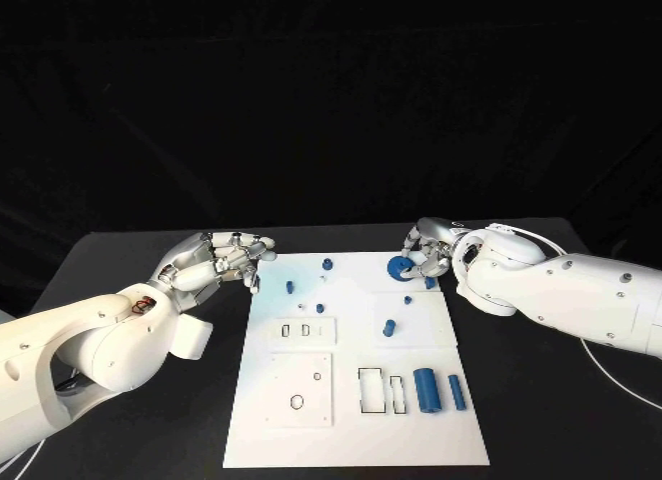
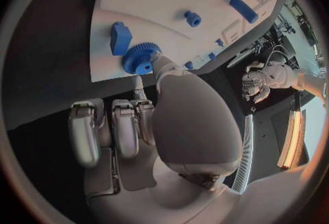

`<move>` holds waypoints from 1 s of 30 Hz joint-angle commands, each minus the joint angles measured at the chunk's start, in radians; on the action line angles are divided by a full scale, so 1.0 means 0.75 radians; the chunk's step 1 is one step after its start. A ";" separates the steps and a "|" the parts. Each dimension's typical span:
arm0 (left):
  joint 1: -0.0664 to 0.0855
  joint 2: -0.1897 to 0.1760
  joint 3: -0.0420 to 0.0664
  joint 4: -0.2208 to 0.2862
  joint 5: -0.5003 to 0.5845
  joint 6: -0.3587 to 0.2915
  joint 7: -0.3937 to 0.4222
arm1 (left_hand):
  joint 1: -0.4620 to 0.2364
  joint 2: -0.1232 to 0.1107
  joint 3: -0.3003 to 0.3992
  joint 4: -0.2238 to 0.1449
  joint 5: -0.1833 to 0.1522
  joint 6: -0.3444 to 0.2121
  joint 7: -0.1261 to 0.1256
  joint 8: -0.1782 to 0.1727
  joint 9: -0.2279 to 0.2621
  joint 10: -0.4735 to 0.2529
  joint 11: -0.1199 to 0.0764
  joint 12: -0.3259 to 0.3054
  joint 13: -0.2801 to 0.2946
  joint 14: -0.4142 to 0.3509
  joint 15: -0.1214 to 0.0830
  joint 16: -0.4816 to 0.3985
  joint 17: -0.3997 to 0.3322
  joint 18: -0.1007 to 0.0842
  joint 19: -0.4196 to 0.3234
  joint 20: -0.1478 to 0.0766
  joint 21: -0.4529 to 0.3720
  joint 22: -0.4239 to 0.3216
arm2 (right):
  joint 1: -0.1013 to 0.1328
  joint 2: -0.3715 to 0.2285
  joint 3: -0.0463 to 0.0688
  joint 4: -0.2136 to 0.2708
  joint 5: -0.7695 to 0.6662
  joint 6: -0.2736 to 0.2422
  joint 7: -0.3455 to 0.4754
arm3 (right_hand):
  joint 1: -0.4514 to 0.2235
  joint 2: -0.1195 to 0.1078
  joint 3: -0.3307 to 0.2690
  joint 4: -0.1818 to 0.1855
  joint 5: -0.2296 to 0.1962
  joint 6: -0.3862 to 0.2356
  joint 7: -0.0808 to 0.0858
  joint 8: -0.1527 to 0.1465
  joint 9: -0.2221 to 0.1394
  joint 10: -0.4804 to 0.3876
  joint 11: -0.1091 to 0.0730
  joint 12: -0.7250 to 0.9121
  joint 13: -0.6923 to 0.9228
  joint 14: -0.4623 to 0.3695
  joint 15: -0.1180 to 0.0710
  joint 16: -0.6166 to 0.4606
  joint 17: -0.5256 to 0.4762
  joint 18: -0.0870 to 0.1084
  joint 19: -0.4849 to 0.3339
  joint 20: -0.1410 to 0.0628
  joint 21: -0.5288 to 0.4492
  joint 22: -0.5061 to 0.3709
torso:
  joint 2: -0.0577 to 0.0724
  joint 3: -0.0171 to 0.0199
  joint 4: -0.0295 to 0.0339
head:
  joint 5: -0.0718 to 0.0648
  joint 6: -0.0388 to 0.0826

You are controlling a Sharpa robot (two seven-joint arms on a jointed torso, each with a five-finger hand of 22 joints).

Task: Assemble the parts on the task board

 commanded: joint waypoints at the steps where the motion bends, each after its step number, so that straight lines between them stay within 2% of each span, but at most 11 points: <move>1: 0.001 0.000 0.001 0.001 0.003 0.023 0.016 | 0.004 0.000 0.007 -0.001 -0.003 -0.008 0.002 0.001 0.002 -0.014 0.000 -0.004 0.001 -0.006 0.000 0.008 -0.002 0.019 -0.010 -0.002 0.010 0.003 | -0.003 0.006 0.000 -0.005 -0.006 0.045 0.008 | -0.009 0.007 -0.008 0.000 0.012 -0.007 0.004 0.008 0.002 0.094 0.007 0.002 0.298 0.137 0.013 0.008 0.340 -0.022 0.123 0.010 0.009 0.328 | 0.001 -0.0005 -0.0012 | 0.008 -0.004; 3: 0.001 -0.001 0.001 0.001 0.003 0.022 0.015 | 0.004 0.000 0.007 -0.001 -0.003 -0.008 0.002 0.001 0.002 -0.014 0.000 -0.004 0.001 -0.006 0.000 0.008 -0.002 0.019 -0.010 -0.002 0.010 0.003 | -0.004 0.009 0.000 -0.009 -0.002 0.049 0.011 | -0.008 0.011 -0.009 0.000 0.018 -0.006 0.005 0.009 0.003 0.093 0.007 0.002 0.298 0.137 0.013 0.009 0.342 -0.022 0.124 0.011 0.010 0.330 | 0.001 0.0003 -0.0016 | 0.009 -0.005; 10: 0.002 -0.002 0.001 0.001 0.003 0.023 0.013 | 0.004 0.000 0.007 -0.001 -0.003 -0.010 0.002 0.000 0.002 -0.015 0.001 -0.005 0.001 -0.007 0.000 0.008 -0.002 0.019 -0.011 -0.002 0.011 0.004 | -0.007 0.019 0.000 -0.021 0.011 0.050 0.020 | -0.009 0.021 -0.008 0.001 0.033 -0.004 0.005 0.011 0.004 0.096 0.007 0.005 0.301 0.138 0.014 0.010 0.343 -0.023 0.126 0.012 0.014 0.334 | -0.001 -0.0014 0.0019 | 0.008 -0.006; 19: 0.002 -0.004 0.001 0.003 0.003 0.024 0.011 | 0.004 0.000 0.007 -0.001 -0.003 -0.010 0.002 0.000 0.002 -0.015 0.001 -0.005 0.001 -0.007 0.000 0.008 -0.002 0.019 -0.011 -0.002 0.011 0.004 | -0.011 0.029 -0.001 -0.032 0.002 0.048 0.015 | 0.004 0.045 0.009 -0.004 0.061 0.015 0.001 0.021 0.006 0.100 0.004 0.010 0.307 0.138 0.012 0.010 0.346 -0.025 0.129 0.011 0.019 0.338 | 0.000 0.0007 -0.0018 | 0.012 -0.006; 24: 0.002 -0.005 0.001 0.003 0.003 0.026 0.010 | 0.002 0.000 0.008 -0.002 -0.003 -0.012 0.004 -0.001 0.002 -0.017 0.002 -0.006 0.001 -0.007 0.001 0.008 -0.003 0.018 -0.013 -0.001 0.014 0.005 | -0.013 0.028 -0.001 -0.025 -0.044 0.016 0.004 | 0.091 0.056 0.091 -0.038 0.139 0.062 -0.014 0.042 0.010 0.100 -0.010 0.009 0.307 0.139 0.000 0.011 0.349 -0.028 0.135 0.002 0.028 0.347 | -0.001 0.0009 -0.0025 | 0.012 -0.007; 27: 0.002 -0.004 0.001 0.003 0.003 0.027 0.010 | 0.002 0.000 0.008 -0.002 -0.003 -0.012 0.004 -0.001 0.002 -0.017 0.002 -0.006 0.001 -0.007 0.001 0.008 -0.003 0.018 -0.013 -0.001 0.014 0.005 | -0.015 0.025 -0.001 -0.011 -0.098 -0.034 0.002 | 0.118 0.058 0.144 -0.054 0.121 0.090 -0.024 0.058 0.014 0.104 -0.019 0.012 0.311 0.139 -0.008 0.011 0.348 -0.029 0.137 -0.005 0.032 0.351 | 0.000 0.0008 -0.0007 | 0.008 -0.007; 30: 0.002 -0.004 0.001 0.002 0.003 0.028 0.010 | 0.002 0.000 0.008 -0.002 -0.003 -0.012 0.004 -0.001 0.002 -0.017 0.002 -0.006 0.001 -0.007 0.001 0.008 -0.003 0.018 -0.013 -0.001 0.014 0.005 | -0.018 0.023 -0.001 0.010 -0.166 -0.096 0.005 | 0.125 0.050 0.205 -0.071 0.133 0.122 -0.036 0.078 0.021 0.116 -0.030 0.025 0.324 0.138 -0.017 0.011 0.348 -0.029 0.137 -0.014 0.032 0.351 | -0.001 0.0011 -0.0007 | 0.008 -0.005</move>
